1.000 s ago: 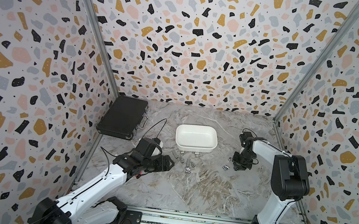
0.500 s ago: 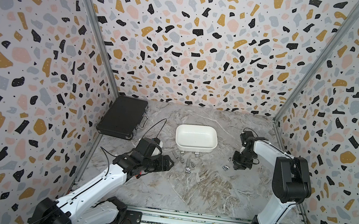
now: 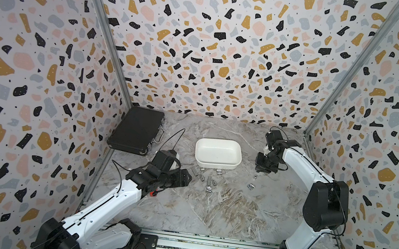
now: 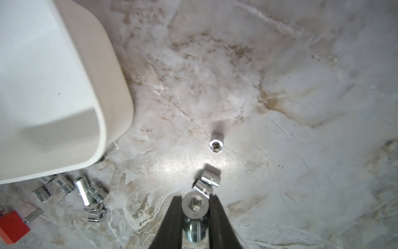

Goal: Put the socket on the desktop into the storage box
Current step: Pick up the socket head at the center of the board, then place the socket head in the storage box.

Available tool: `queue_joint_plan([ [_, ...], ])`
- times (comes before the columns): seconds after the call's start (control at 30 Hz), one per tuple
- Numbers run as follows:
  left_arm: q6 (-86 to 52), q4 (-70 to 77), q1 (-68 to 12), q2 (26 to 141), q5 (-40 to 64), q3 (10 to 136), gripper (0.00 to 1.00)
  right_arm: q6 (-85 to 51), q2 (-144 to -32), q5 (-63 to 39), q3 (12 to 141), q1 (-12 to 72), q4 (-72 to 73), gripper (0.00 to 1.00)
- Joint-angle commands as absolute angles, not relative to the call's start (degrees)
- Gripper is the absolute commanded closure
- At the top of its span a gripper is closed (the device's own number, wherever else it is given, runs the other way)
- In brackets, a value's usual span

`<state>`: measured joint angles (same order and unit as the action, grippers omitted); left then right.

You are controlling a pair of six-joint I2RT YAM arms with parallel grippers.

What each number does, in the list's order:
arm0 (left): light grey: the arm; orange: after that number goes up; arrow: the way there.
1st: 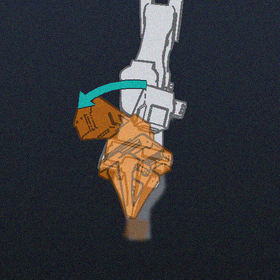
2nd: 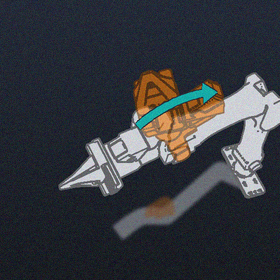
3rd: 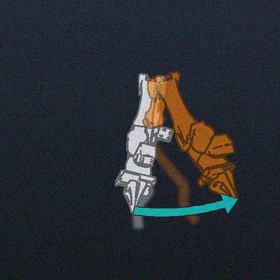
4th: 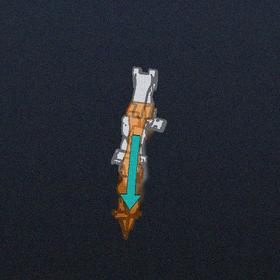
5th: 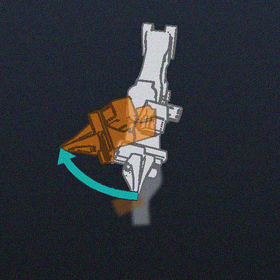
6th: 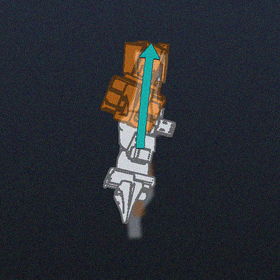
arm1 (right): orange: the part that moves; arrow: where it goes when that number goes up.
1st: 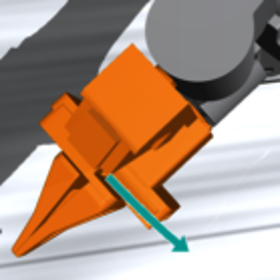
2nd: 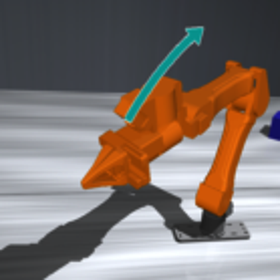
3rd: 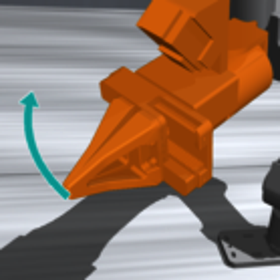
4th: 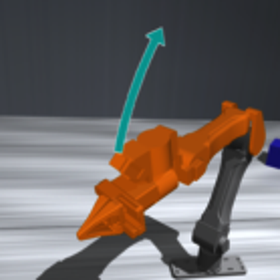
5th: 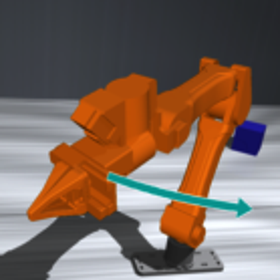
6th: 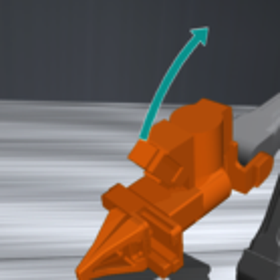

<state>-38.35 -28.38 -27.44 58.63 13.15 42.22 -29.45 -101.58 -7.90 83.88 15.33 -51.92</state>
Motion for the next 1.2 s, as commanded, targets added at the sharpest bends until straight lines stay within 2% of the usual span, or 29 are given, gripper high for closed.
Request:
queue_joint_plan([
  [0.0, -37.2, -30.3, -27.6, 58.4, 9.6, 44.5, 0.23, -29.2, -103.9, -7.9, 89.2, 17.0, -55.4, 0.83],
  [0.27, -36.4, -33.5, -27.2, 57.6, 4.7, 46.1, 0.22, -29.9, -112.4, -8.0, 102.5, 21.6, -58.2, 0.83],
  [0.63, -36.3, -35.6, -24.6, 54.5, 4.2, 44.7, 0.22, -30.3, -125.5, -8.3, 118.2, 24.4, -62.8, 0.83],
  [1.03, -37.3, -36.9, -23.7, 52.0, 4.0, 42.5, 0.21, -30.1, -133.3, -9.2, 125.7, 25.0, -64.9, 0.82],
  [1.17, -37.4, -37.2, -23.7, 51.8, 3.9, 42.5, 0.21, -30.2, -134.2, -9.2, 126.0, 25.3, -64.9, 0.78],
])
